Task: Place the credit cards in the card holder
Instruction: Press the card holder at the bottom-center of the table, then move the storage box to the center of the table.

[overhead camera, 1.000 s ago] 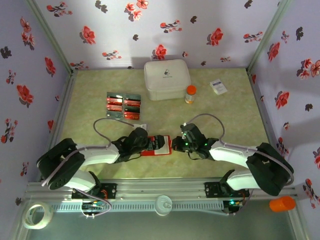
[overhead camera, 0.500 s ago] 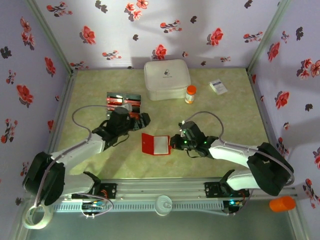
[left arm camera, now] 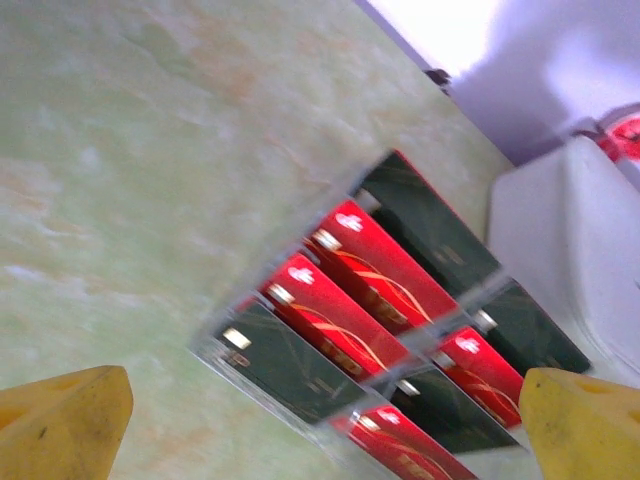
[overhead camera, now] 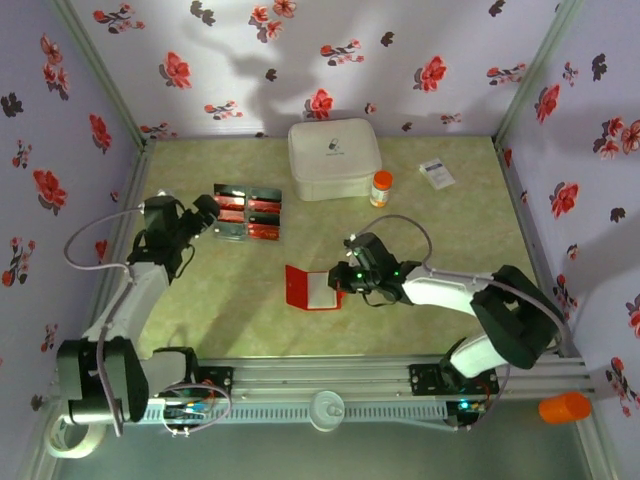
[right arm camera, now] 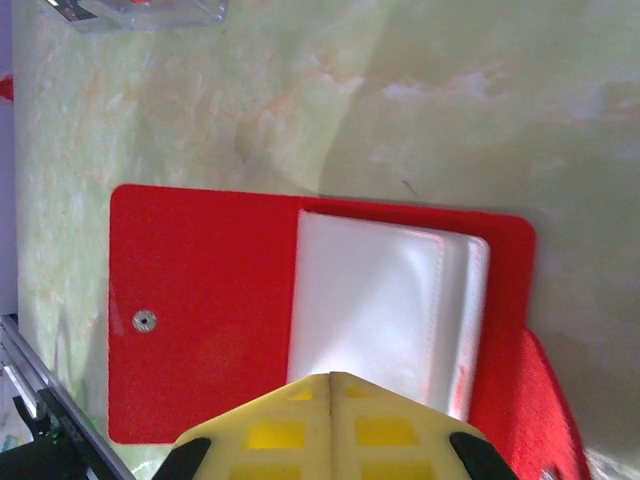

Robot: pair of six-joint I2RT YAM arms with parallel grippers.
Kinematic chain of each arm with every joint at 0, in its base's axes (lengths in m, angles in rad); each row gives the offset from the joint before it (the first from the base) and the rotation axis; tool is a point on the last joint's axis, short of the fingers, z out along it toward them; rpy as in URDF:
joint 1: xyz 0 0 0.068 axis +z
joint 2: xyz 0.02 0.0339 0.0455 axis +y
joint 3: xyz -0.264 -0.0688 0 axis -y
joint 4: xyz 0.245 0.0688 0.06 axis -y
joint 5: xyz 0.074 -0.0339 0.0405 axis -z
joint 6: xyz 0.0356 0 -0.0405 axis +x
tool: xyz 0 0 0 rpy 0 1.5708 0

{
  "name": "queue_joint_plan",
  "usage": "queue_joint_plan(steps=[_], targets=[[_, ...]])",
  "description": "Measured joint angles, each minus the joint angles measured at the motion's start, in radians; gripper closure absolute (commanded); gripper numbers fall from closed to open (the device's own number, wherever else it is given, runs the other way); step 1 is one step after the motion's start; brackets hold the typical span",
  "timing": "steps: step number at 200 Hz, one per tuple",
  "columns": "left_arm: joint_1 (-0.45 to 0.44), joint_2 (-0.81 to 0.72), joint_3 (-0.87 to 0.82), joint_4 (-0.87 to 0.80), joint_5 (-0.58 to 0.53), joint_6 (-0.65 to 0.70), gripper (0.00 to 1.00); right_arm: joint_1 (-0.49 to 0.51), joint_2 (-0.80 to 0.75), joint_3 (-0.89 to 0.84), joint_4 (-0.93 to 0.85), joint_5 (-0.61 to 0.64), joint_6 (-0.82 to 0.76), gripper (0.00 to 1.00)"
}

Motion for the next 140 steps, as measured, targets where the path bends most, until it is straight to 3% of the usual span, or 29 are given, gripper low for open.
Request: queue_joint_plan(steps=[64, 140], targets=[[0.076, 0.308, 0.091, 0.122, 0.154, 0.089, 0.0, 0.035, 0.124, 0.058, 0.073, -0.042, 0.001, 1.0], [0.082, 0.456, 0.13, 0.33, 0.286, 0.109, 0.0, 0.072, 0.247, 0.103, 0.155, -0.076, 0.021, 1.0]])
